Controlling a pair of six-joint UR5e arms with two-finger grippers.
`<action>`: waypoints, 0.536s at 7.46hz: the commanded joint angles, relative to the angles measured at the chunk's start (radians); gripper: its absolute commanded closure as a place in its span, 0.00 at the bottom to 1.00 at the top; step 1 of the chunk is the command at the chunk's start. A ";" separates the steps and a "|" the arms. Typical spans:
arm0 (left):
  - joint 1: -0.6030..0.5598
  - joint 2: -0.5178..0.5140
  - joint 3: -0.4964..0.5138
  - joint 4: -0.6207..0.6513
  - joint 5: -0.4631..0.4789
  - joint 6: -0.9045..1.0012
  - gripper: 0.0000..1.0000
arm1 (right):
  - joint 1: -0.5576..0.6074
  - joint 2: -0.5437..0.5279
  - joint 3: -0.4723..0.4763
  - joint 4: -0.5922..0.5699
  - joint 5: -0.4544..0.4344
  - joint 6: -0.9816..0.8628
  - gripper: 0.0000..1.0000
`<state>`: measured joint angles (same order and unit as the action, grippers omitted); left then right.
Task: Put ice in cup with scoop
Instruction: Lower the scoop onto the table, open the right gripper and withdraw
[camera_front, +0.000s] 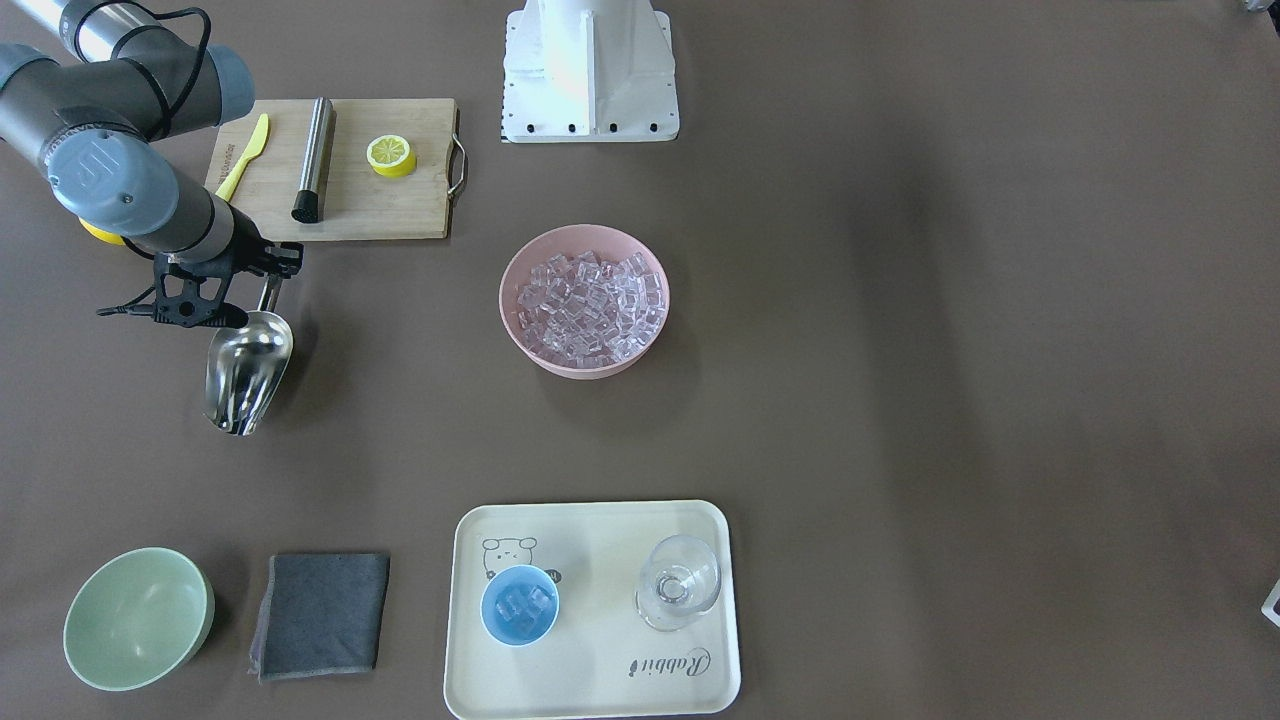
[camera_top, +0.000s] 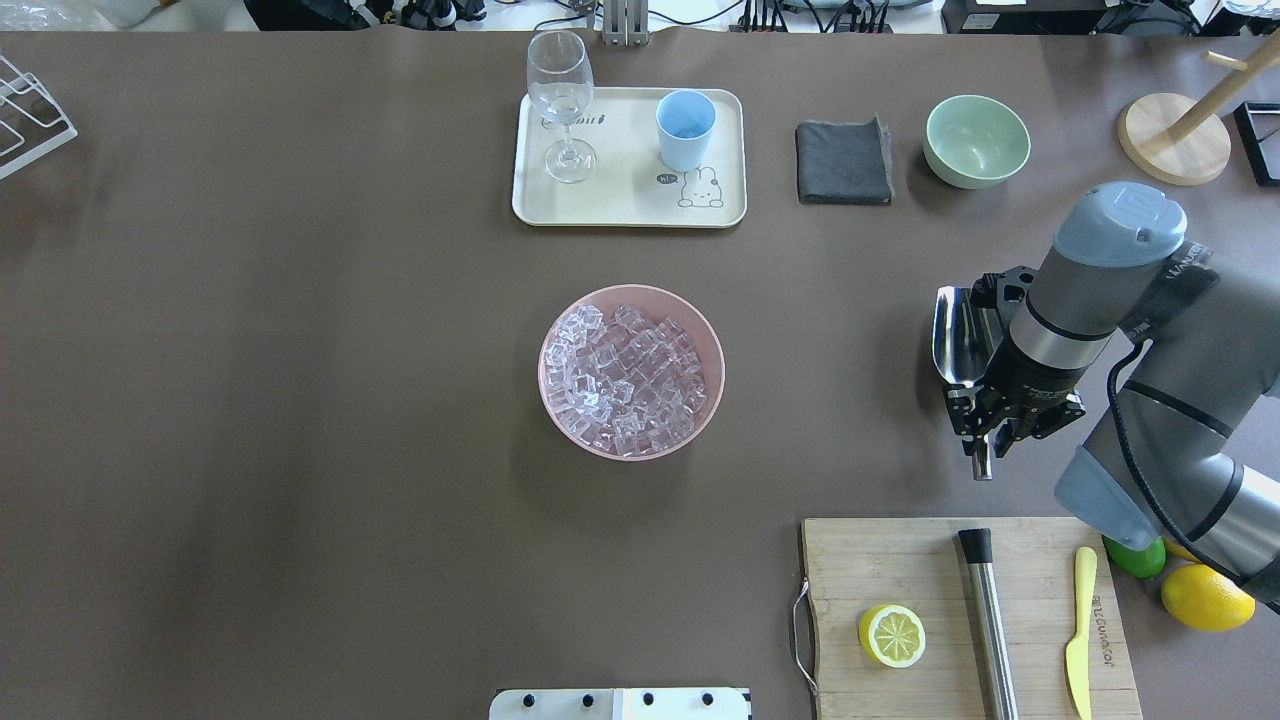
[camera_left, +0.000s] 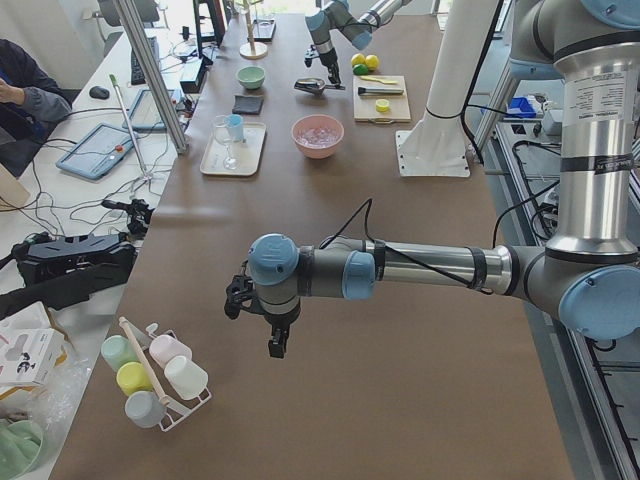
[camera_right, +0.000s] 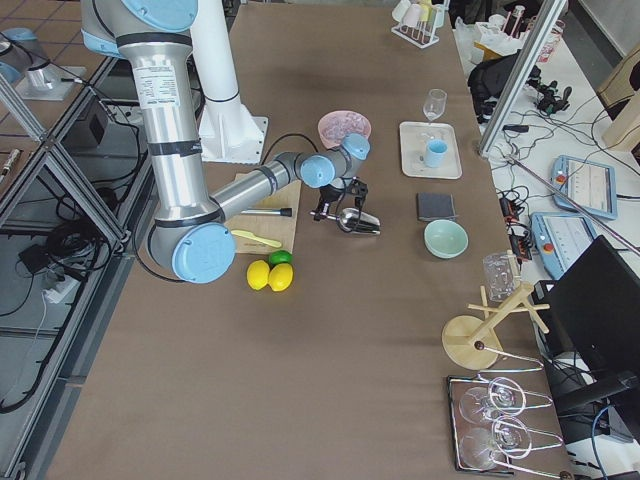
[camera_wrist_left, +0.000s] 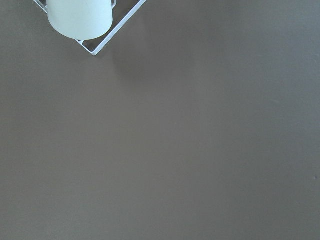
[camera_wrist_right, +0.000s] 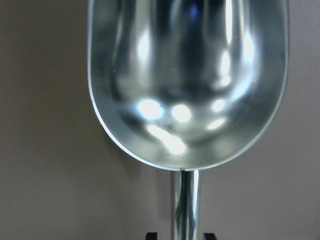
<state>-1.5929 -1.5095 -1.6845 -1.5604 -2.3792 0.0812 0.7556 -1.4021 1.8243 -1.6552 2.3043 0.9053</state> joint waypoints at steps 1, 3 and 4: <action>-0.002 0.000 0.000 0.000 0.000 -0.001 0.02 | -0.001 -0.002 0.001 0.000 0.000 0.000 0.34; -0.005 0.000 -0.001 0.000 0.000 0.000 0.02 | 0.023 0.000 0.007 0.002 -0.002 0.000 0.00; -0.007 0.000 -0.001 0.000 -0.002 0.000 0.02 | 0.071 0.008 0.009 0.006 0.000 -0.012 0.00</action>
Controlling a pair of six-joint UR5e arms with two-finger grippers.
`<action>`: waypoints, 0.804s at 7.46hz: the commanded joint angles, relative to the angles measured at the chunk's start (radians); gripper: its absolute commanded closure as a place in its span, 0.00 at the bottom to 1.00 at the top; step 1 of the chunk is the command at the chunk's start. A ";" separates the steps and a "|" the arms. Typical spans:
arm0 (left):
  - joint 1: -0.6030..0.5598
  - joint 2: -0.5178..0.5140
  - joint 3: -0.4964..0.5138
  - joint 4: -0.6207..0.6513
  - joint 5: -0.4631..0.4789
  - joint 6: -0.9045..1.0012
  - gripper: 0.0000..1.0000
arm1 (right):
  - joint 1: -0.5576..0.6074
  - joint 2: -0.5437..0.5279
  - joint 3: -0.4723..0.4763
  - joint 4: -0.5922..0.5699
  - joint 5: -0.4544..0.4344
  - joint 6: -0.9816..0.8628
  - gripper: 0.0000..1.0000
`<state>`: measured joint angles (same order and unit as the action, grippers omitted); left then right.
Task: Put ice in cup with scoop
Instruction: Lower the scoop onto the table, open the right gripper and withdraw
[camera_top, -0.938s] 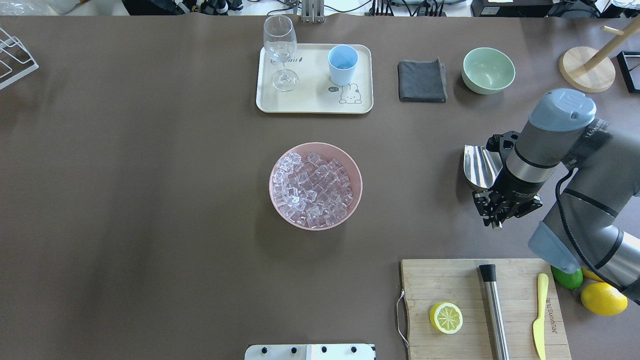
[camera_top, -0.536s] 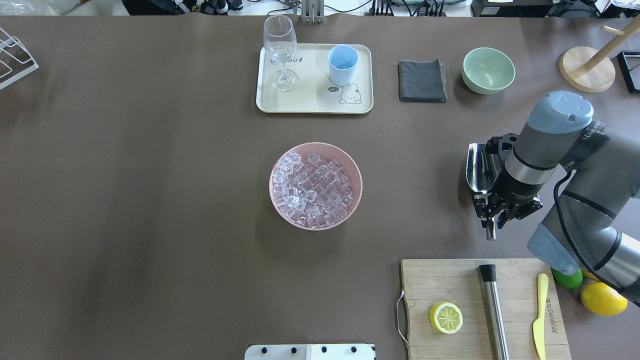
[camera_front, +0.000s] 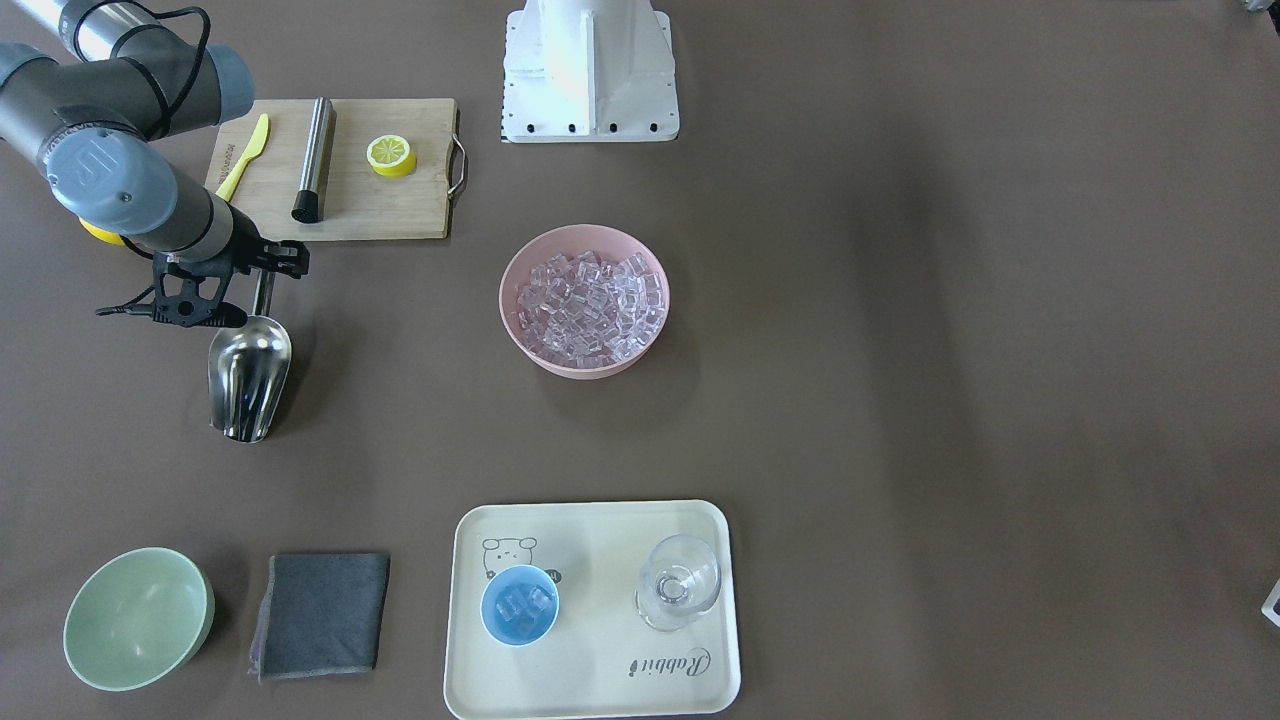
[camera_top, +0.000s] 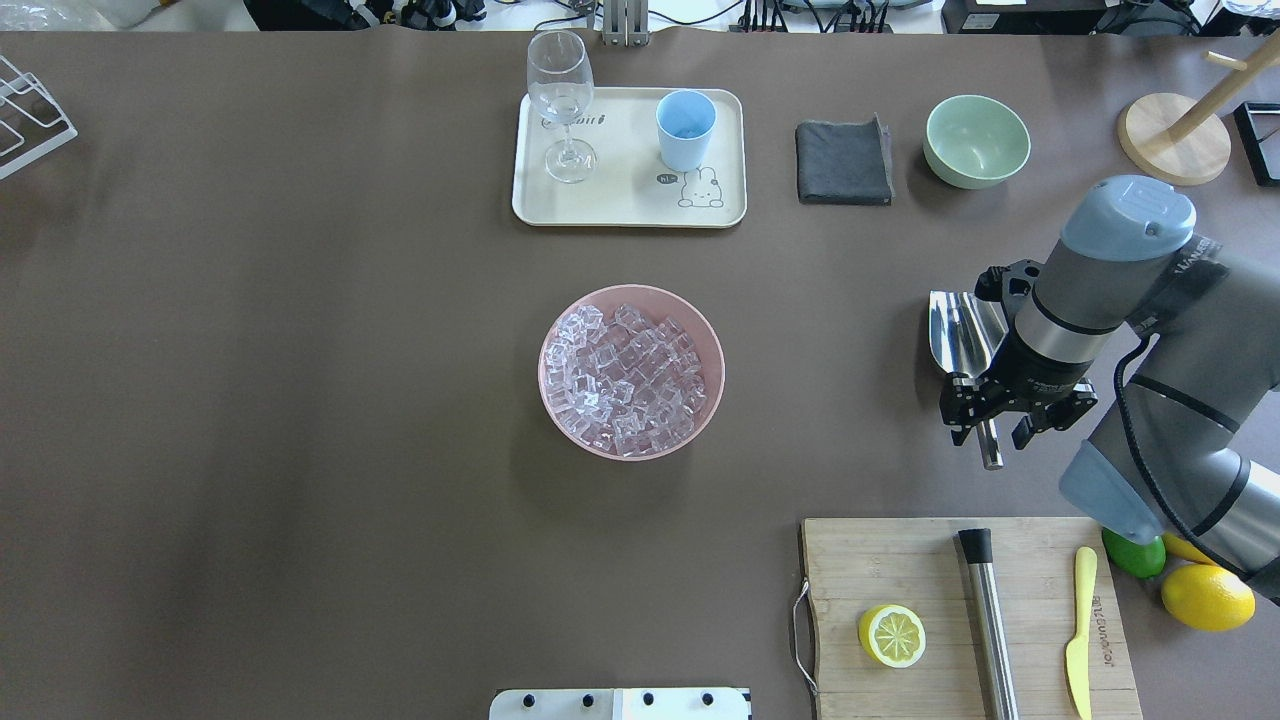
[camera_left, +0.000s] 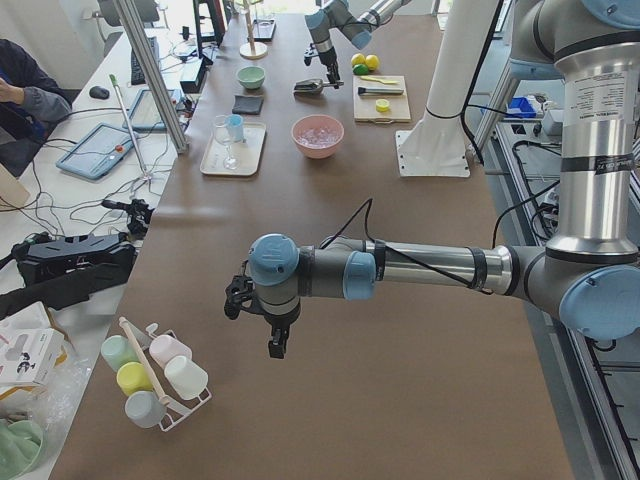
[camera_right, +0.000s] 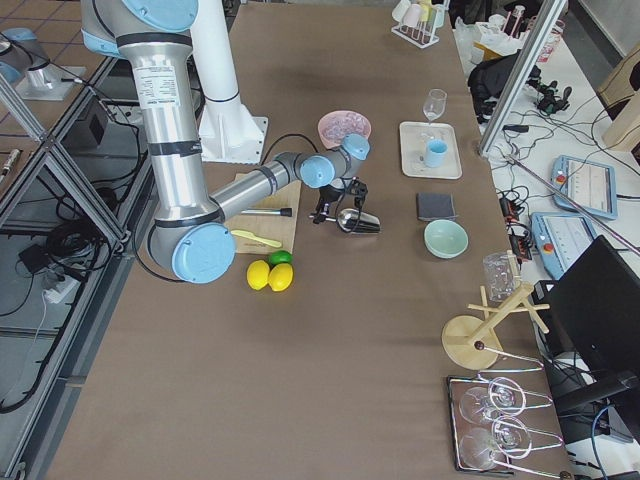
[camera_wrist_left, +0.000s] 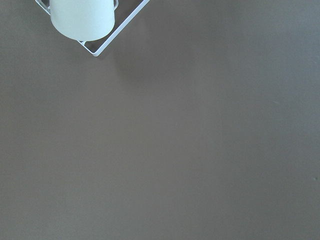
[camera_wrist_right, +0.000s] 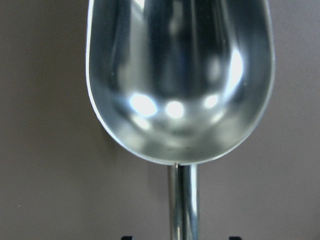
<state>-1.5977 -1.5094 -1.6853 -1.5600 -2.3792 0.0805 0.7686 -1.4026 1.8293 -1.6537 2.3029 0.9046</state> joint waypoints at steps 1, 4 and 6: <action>-0.002 0.000 -0.001 0.000 -0.002 0.001 0.02 | 0.117 0.010 0.008 0.021 0.000 -0.032 0.00; -0.002 -0.002 -0.001 0.000 -0.002 -0.001 0.02 | 0.411 -0.079 0.048 0.000 0.001 -0.499 0.00; -0.001 -0.008 0.001 0.003 0.002 -0.002 0.02 | 0.629 -0.128 0.029 -0.055 -0.016 -0.855 0.00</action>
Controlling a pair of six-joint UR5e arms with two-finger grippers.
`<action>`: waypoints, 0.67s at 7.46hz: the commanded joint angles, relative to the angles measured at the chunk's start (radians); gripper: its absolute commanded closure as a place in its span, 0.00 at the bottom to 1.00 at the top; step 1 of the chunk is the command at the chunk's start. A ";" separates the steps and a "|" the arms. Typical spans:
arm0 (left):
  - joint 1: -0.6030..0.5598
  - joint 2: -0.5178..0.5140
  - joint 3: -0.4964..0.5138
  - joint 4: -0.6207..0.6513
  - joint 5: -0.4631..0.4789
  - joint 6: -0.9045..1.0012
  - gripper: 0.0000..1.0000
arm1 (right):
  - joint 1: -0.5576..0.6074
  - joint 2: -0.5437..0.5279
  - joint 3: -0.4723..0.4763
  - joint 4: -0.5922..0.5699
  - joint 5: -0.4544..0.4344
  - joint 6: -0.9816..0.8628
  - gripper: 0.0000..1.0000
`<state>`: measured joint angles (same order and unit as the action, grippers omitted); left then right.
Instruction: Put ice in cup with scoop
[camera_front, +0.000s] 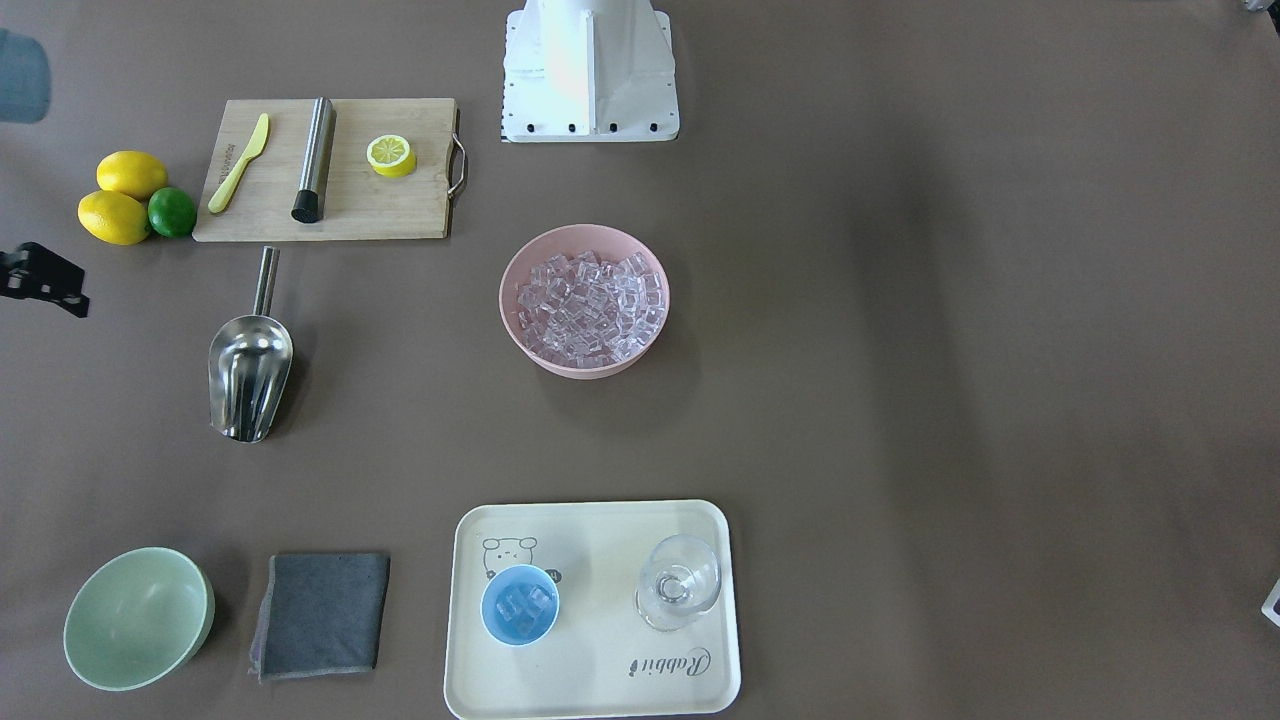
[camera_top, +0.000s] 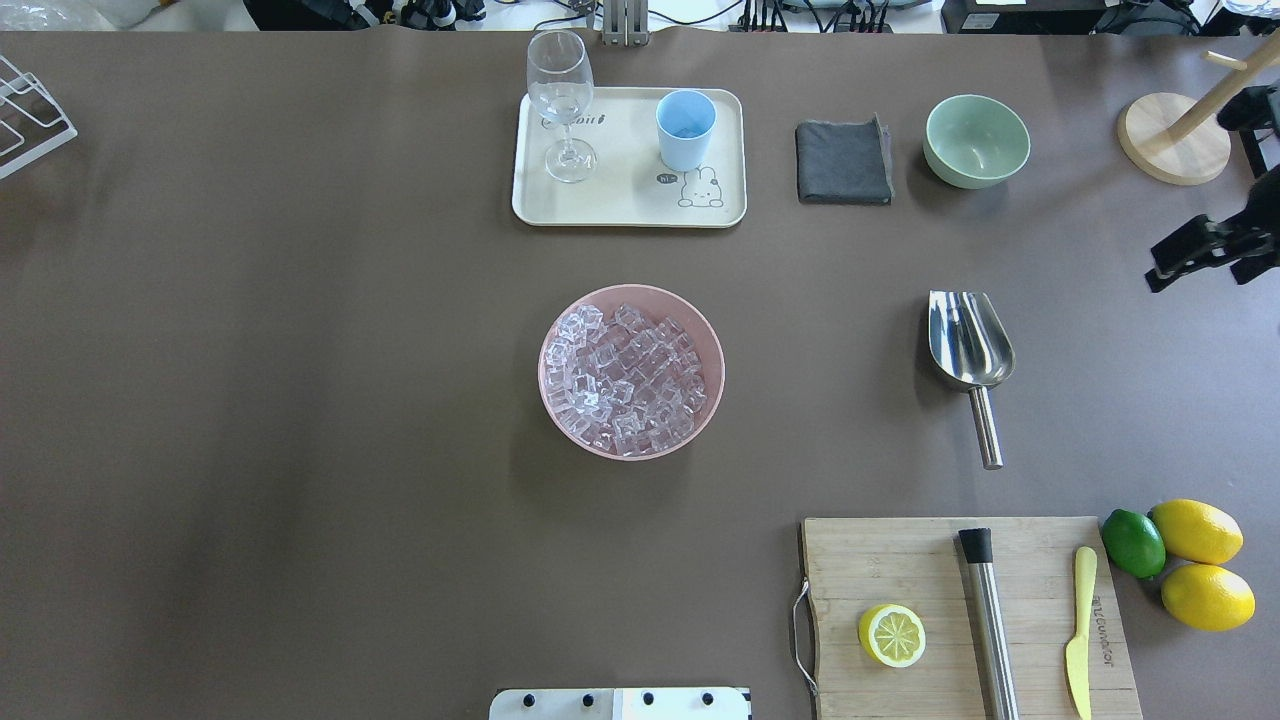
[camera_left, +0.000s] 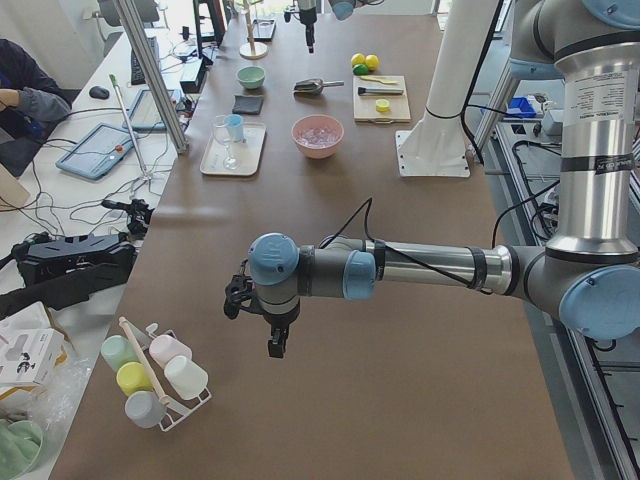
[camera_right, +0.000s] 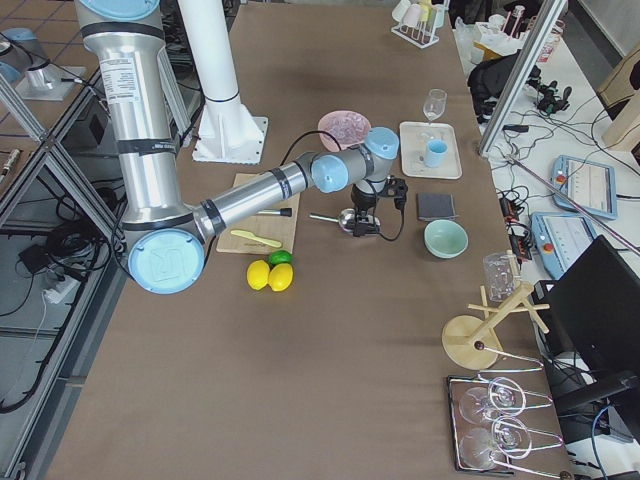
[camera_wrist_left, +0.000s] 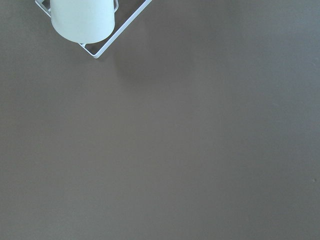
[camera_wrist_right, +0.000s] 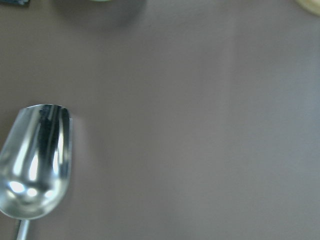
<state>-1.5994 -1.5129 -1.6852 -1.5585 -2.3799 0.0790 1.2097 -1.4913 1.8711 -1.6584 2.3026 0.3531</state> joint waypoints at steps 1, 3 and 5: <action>0.001 -0.003 0.002 0.000 0.001 -0.001 0.02 | 0.277 -0.035 -0.058 -0.102 -0.017 -0.448 0.00; -0.001 0.002 0.002 -0.002 0.002 0.001 0.02 | 0.381 -0.040 -0.192 -0.101 -0.028 -0.615 0.00; -0.001 0.002 0.001 -0.002 0.001 0.001 0.02 | 0.390 -0.040 -0.210 -0.098 -0.028 -0.635 0.00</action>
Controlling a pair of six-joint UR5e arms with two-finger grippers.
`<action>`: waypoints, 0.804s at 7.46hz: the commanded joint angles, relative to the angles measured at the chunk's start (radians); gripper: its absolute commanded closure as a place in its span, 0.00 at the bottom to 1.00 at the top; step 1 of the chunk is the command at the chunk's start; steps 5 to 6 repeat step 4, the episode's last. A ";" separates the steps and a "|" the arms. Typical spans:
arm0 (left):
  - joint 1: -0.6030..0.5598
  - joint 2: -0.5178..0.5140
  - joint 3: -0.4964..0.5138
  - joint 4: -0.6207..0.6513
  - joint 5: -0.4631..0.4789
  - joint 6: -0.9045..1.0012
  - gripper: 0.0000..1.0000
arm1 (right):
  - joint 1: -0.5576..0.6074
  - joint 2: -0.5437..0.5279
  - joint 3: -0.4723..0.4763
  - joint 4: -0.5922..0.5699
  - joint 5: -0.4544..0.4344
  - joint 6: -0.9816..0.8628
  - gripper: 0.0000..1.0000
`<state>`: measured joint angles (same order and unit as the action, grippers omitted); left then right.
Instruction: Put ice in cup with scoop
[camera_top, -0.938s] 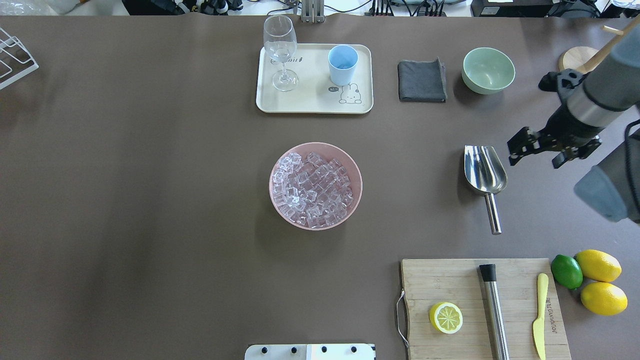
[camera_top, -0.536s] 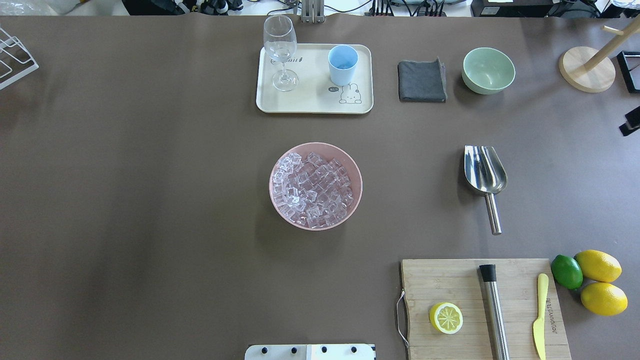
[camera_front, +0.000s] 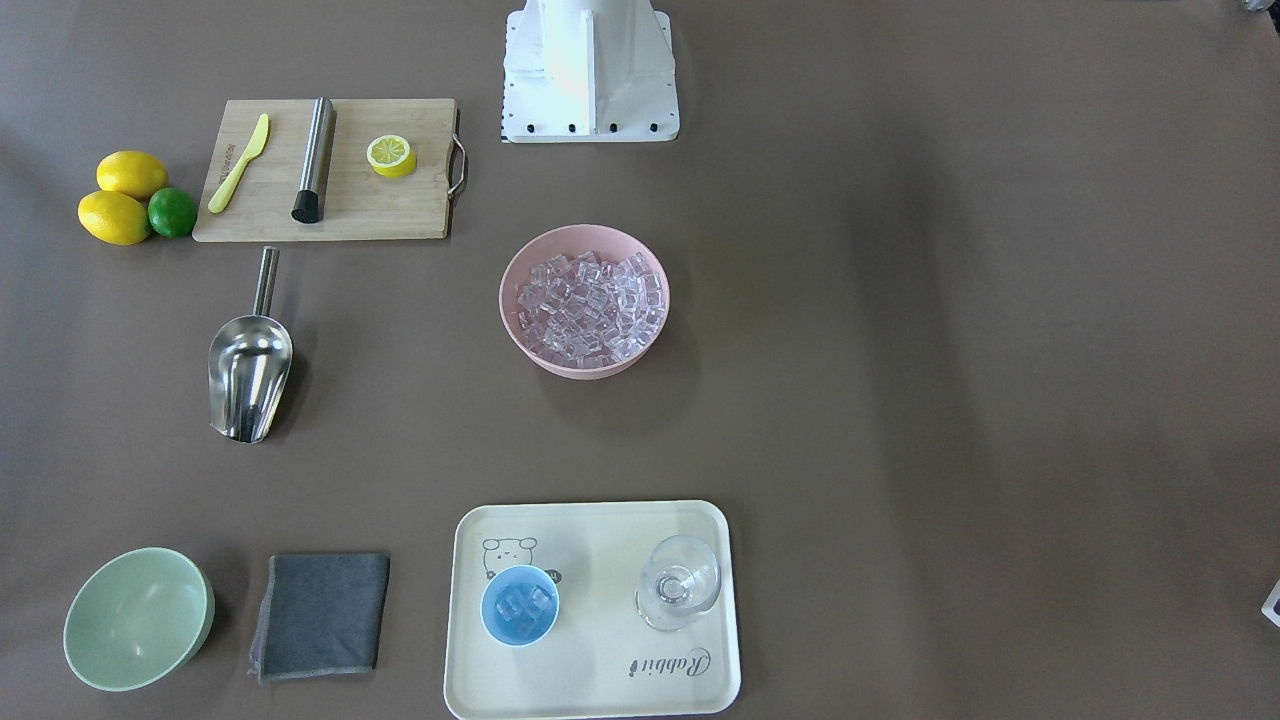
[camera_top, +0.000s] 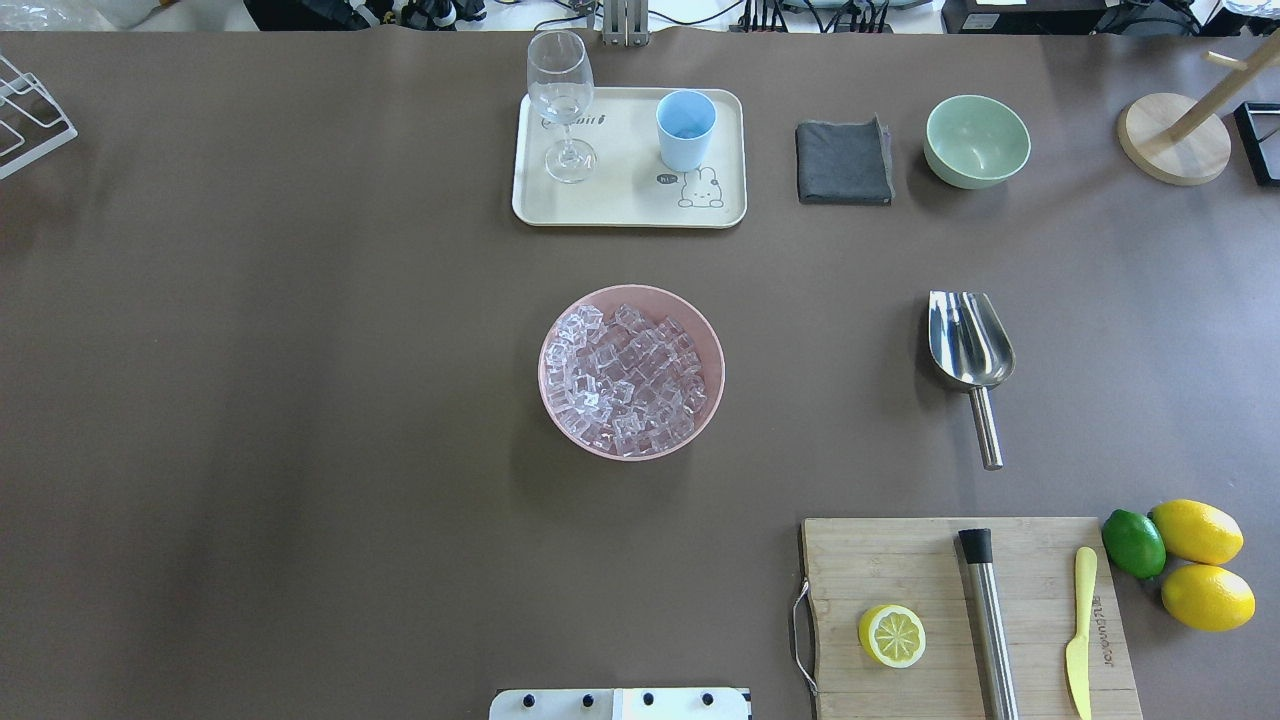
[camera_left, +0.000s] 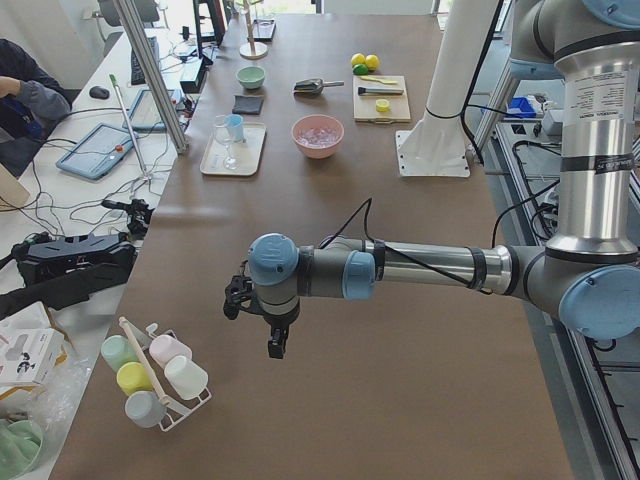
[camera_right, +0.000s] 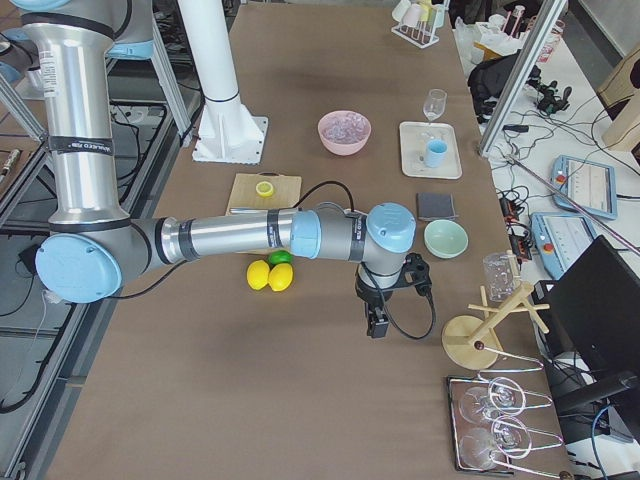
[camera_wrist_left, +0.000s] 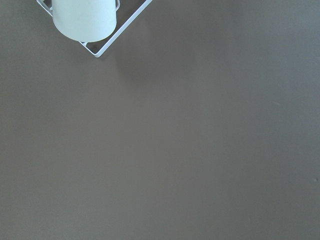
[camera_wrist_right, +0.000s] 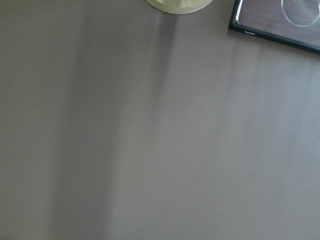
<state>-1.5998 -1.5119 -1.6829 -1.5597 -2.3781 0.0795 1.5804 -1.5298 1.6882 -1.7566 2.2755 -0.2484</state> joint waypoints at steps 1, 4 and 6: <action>0.000 0.002 -0.001 0.000 -0.001 0.000 0.02 | 0.021 -0.001 -0.027 0.000 0.004 -0.032 0.00; -0.002 0.003 -0.006 0.000 0.002 0.000 0.02 | 0.021 -0.006 -0.024 0.000 0.012 -0.032 0.00; -0.002 0.003 -0.006 0.000 0.002 0.000 0.02 | 0.021 -0.006 -0.024 0.000 0.012 -0.032 0.00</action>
